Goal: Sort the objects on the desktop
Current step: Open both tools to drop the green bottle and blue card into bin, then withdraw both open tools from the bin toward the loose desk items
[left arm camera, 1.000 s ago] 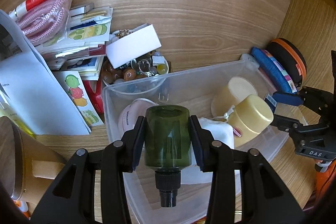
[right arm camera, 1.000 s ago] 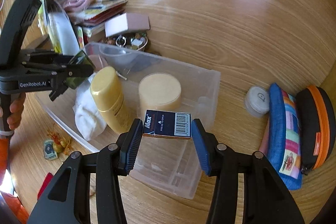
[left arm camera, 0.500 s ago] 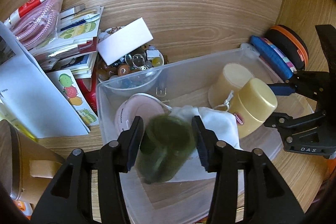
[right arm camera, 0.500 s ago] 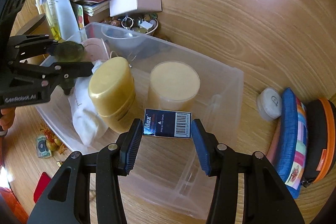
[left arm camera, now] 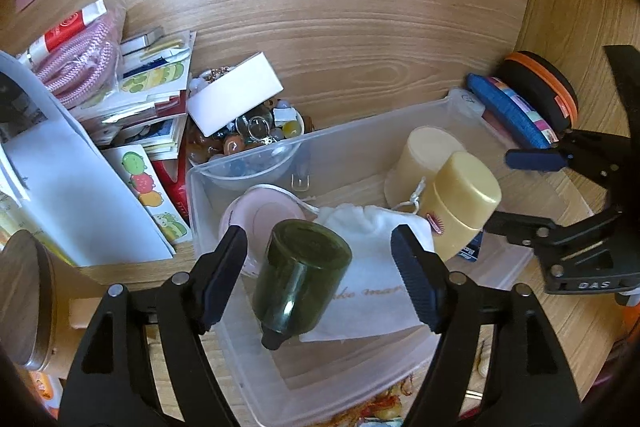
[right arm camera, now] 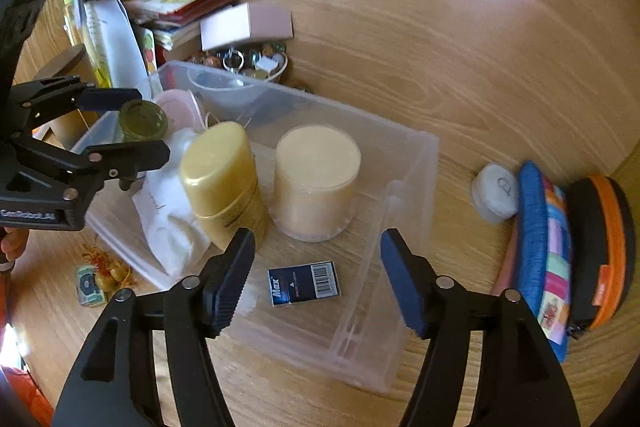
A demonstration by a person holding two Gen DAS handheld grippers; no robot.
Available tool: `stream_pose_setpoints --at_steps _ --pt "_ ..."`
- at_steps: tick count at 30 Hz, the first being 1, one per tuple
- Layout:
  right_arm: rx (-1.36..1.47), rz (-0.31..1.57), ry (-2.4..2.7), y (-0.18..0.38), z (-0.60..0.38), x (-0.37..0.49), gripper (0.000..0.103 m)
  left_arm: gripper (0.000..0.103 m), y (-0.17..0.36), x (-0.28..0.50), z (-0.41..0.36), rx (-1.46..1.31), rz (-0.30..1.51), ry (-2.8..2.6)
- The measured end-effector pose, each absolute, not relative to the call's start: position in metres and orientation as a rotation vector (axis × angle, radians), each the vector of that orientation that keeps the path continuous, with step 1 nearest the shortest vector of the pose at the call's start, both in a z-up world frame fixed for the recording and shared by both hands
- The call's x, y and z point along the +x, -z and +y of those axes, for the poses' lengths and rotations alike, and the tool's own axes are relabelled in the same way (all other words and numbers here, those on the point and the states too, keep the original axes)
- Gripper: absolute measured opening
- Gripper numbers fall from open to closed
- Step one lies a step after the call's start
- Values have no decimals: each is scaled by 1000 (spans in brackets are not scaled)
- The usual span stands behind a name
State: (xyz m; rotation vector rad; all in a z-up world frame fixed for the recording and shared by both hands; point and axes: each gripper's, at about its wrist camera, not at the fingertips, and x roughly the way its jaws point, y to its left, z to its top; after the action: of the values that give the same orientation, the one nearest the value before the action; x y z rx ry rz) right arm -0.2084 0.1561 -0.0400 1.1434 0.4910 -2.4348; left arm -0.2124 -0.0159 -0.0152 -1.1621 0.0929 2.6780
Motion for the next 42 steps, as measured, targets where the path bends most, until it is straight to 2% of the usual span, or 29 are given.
stream_pose_setpoints --at_steps 1,5,7,9,12,21,34,42 --pt "1131 490 2448 37 157 -206 69 75 14 -210 -16 -1159 93 -2682" --pt "1065 478 2498 20 165 -186 71 86 4 -195 -17 -1124 107 -2720" --pt "1038 466 2515 13 169 -179 77 90 -3 -185 -19 -1099 107 -2738" --pt "1007 458 2539 6 172 -171 81 92 -9 -175 -21 -1080 109 -2756" --pt "965 446 2558 -3 175 -157 81 94 -15 -163 -21 -1065 115 -2778" --pt "897 400 2566 -8 181 -114 81 96 -12 -126 -21 -1077 120 -2806" --pt "922 344 2505 29 180 -77 81 96 41 -90 -19 -1244 97 -2746" --pt "988 353 2433 58 171 -74 77 96 74 -82 -21 -1362 78 -2680"
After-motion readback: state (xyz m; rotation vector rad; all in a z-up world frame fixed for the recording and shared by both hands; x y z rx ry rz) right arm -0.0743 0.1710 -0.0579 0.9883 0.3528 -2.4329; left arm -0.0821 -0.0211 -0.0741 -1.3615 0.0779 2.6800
